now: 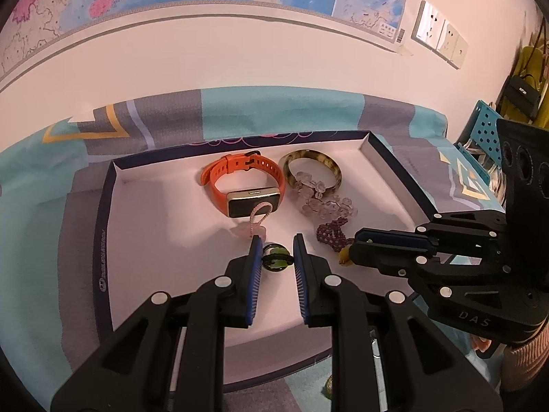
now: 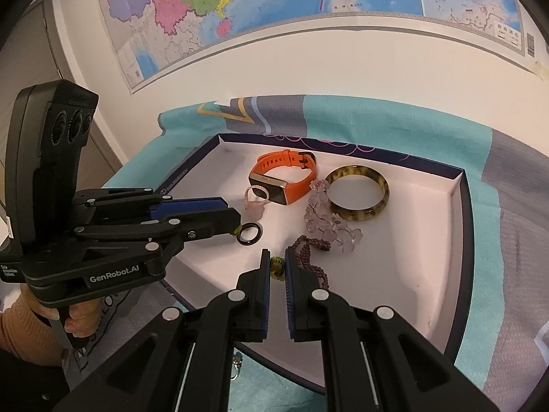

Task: Organize jewelry

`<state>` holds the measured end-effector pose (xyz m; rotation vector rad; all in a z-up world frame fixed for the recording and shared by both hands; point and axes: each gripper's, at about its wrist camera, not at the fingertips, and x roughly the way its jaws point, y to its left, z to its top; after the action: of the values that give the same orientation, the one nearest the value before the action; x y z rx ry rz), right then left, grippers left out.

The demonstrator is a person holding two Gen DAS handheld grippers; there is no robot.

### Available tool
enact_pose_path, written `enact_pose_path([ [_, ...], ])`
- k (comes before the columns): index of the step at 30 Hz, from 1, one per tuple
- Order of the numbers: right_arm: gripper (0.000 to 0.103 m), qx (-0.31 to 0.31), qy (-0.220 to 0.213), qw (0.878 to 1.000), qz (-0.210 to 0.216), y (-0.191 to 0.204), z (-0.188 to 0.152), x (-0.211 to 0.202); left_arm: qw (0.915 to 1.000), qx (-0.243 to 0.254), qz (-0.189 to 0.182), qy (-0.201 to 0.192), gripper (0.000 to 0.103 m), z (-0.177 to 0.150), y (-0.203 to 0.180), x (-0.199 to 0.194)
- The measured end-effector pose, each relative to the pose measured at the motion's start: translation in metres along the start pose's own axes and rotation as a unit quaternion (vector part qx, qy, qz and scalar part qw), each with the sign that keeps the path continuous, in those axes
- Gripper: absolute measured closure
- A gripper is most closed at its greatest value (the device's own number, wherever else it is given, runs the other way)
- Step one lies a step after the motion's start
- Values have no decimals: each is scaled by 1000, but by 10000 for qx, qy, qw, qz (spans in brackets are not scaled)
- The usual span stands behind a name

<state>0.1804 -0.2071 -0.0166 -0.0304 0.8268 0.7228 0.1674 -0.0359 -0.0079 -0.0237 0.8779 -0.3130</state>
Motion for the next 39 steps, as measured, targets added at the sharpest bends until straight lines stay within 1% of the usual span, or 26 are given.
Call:
enact_pose_path([
  [7, 96, 22, 20, 10000, -17, -2, -1, 5, 9999, 18, 96, 34, 84, -1, 0, 6],
  [16, 96, 87, 49, 9999, -111, -6, -2, 10, 9998, 34, 133, 124, 84, -1, -3, 14],
  [20, 94, 137, 32, 9998, -151, -8, -2, 9, 9998, 23, 150, 156, 84, -1, -2, 17],
  [21, 94, 146, 32, 9998, -150, -8, -1, 10, 9998, 22, 144, 150, 83, -1, -2, 16],
  [23, 91, 175, 1, 9997, -187, -9, -2, 8, 9998, 7, 158, 126, 76, -2, -1, 14],
  [24, 89, 205, -14, 9996, -197, -10, -2, 7, 9998, -5, 165, 81, 71, -1, 0, 10],
  [25, 88, 261, -27, 9995, -179, -11, -2, 5, 9998, -9, 181, 28, 69, -1, 1, 5],
  [27, 81, 328, -87, 9994, -123, -13, -3, -1, 9998, -39, 180, -115, 67, -1, 6, -7],
  [30, 74, 342, -244, 9991, -115, -14, -4, -15, 9994, -44, 190, -276, 62, -3, 10, -25],
  [33, 73, 356, -341, 9988, -65, -12, -7, -27, 9992, 28, 114, -371, 60, -12, 12, -43],
  [39, 71, 179, -417, 9990, 54, 0, -23, -50, 9981, 348, -124, -493, 58, -43, 2, -75],
])
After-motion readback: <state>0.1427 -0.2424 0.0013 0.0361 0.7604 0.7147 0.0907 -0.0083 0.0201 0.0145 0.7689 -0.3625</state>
